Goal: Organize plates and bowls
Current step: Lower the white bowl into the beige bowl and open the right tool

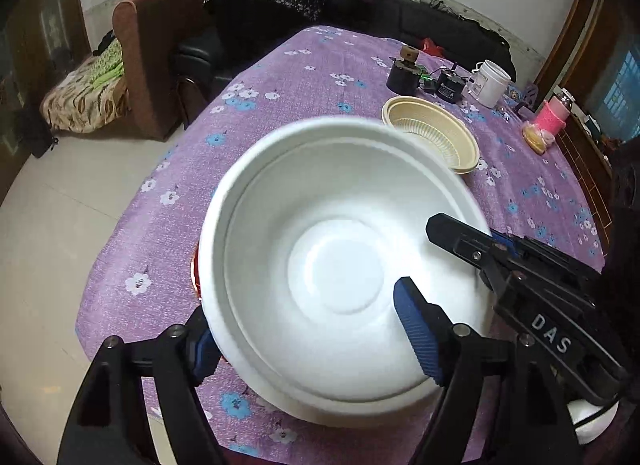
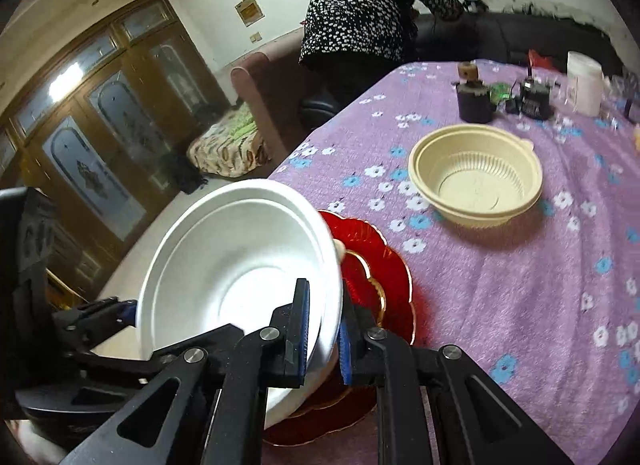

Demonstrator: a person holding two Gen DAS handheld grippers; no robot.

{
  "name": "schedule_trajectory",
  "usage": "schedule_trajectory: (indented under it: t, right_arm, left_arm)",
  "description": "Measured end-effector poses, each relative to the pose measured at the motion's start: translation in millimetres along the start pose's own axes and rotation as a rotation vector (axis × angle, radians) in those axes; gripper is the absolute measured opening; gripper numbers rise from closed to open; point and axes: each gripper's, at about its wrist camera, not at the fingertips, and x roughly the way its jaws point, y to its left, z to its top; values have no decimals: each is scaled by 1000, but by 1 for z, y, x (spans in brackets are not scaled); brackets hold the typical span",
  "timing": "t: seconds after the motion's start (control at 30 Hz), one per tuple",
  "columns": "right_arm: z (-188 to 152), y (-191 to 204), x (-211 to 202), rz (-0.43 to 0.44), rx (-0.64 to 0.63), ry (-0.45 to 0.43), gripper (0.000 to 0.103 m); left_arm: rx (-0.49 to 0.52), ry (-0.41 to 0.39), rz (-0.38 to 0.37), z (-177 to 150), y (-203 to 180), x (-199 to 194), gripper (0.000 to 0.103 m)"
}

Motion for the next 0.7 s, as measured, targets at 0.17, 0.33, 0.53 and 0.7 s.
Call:
schedule_trajectory:
  t: [0.17,0.33,0.53,0.7]
  right_arm:
    - [0,-1,5,-10,5,18,15]
    - [-2,-2,9,-25,-4,20,15]
    - [-2,-8,13,10,31,19,20]
    - [-1,-11,5,48,55,-36,29]
  left_arm:
    - [3,-20,-10,1,3,-9,78]
    - [-28,-64,10,-1,14,-20,82]
    - [-142,-147,12,-6,41,-38,84]
    - [-177,-236,45,-11,48,-51,91]
